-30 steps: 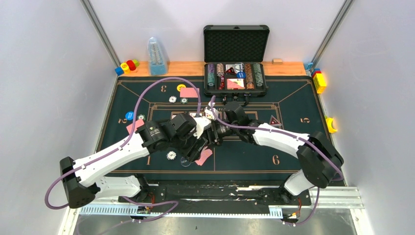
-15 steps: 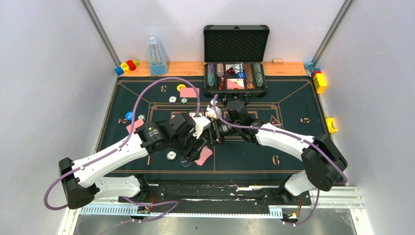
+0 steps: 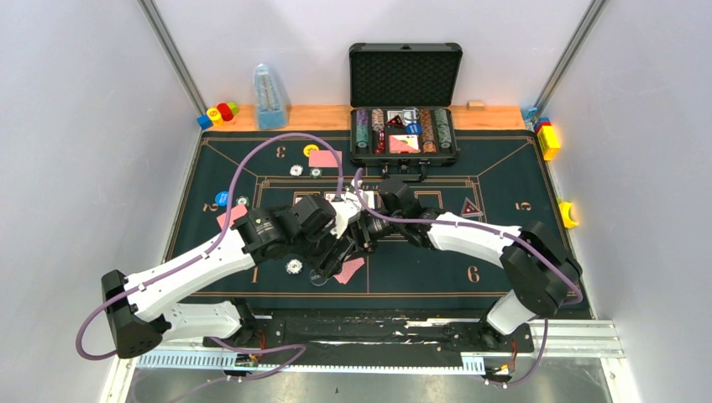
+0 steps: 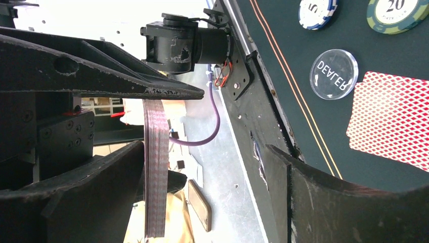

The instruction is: Distribute texas hold em gaming equipment

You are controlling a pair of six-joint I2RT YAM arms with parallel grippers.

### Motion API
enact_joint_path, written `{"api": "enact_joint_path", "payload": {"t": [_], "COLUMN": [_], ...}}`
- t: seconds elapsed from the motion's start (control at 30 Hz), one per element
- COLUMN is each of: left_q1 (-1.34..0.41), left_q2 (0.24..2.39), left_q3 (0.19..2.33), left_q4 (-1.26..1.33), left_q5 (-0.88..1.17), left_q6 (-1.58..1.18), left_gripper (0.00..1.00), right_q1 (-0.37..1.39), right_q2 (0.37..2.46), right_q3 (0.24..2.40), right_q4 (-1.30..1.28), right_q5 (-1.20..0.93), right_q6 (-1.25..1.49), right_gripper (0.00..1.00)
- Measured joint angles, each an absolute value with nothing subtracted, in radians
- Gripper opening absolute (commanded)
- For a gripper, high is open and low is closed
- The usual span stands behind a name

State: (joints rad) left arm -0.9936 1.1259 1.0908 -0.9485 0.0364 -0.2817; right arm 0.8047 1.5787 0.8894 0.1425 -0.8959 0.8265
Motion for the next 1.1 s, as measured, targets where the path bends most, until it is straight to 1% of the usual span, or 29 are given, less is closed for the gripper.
{"api": "enact_joint_path", "payload": {"t": [0.37, 1.1], "left_q1": [-0.993, -0.994], "left_q2": [1.126, 1.126], "left_q3": [1.087, 1.086], "left_q4": [-0.937, -0.939], "left_q5": [0.019, 0.026], "left_q6": [-0.281, -0.281], "left_gripper": [0.00, 0.00], "right_q1": [0.802, 0.783], "right_q2": [1.470, 1.387], "right_q3": [0.885, 0.885], "right_q4": [0.010, -0.077], "right_q5": [-0.719, -0.654], "right_q6": [0.773, 0.694], "right_gripper": [0.87, 0.86]}}
